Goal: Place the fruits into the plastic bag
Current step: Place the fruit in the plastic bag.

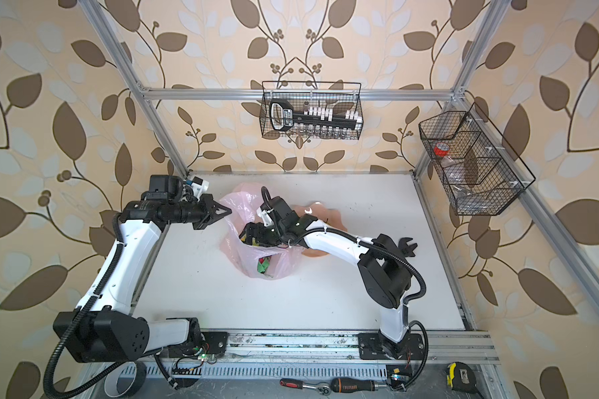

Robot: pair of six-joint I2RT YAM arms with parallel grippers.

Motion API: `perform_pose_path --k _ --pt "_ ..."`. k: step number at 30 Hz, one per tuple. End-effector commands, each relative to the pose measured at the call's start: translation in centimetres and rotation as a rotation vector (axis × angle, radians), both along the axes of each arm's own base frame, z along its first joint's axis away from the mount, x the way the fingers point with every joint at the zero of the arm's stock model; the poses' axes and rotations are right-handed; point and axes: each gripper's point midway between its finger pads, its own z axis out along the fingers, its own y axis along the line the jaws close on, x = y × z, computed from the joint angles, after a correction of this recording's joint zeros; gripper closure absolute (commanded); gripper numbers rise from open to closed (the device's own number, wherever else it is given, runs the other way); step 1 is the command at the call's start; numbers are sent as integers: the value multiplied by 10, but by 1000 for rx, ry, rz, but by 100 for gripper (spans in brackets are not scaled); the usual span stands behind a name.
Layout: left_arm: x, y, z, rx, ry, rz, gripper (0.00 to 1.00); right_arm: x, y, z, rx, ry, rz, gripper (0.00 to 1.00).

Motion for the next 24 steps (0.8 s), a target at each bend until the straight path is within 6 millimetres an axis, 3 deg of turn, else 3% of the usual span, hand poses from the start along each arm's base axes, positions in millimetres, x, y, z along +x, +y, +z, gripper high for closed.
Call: perform_pose_path --k 1,8,20,24 --pt "-5 -6 11 -3 -33 -30 100 -2 -9 -10 -25 20 19 4" --pt "-15 -2 -12 30 17 -27 100 1 -20 6 -66 -32 34 0" --pt "-15 1 -16 54 20 -23 100 -6 -73 54 -91 -113 -7 0" --pt "-16 0 -15 51 16 -32 100 -4 -103 72 -85 -138 -57 0"
